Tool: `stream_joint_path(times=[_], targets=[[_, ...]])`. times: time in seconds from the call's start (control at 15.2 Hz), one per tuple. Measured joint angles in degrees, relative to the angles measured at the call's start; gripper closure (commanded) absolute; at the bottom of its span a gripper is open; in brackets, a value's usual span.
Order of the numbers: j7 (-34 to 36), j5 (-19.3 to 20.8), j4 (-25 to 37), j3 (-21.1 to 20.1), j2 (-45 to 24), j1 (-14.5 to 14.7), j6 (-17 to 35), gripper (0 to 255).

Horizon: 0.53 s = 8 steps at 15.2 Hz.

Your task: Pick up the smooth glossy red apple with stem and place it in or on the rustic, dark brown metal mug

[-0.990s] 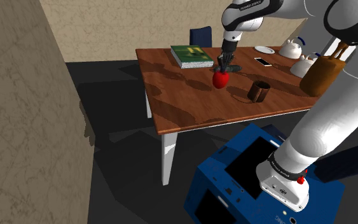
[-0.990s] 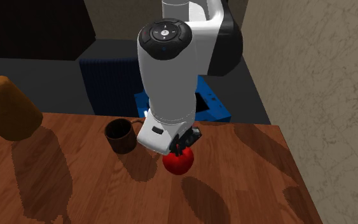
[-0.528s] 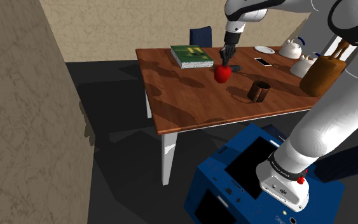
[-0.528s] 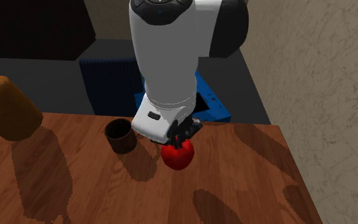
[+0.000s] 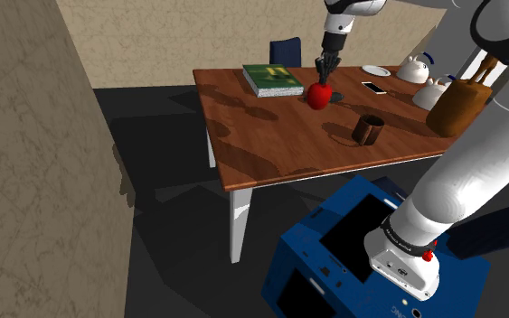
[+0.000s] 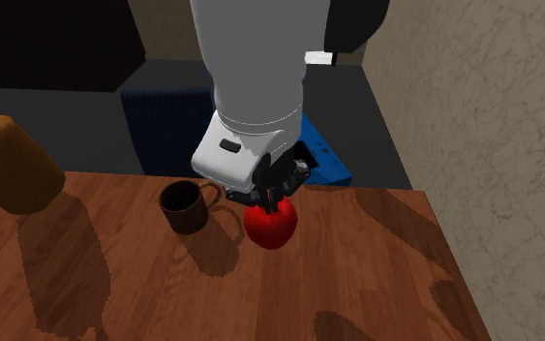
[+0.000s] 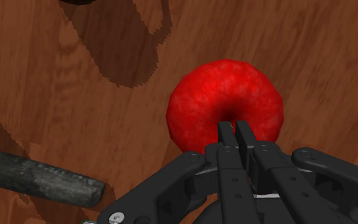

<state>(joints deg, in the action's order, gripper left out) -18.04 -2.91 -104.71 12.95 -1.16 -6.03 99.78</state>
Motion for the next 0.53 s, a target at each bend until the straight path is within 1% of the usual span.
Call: stream_joint_path(times=[0.53], targets=[[0.3, 0.1, 5.7, 0.0, 0.3, 0.0, -5.9, 255]])
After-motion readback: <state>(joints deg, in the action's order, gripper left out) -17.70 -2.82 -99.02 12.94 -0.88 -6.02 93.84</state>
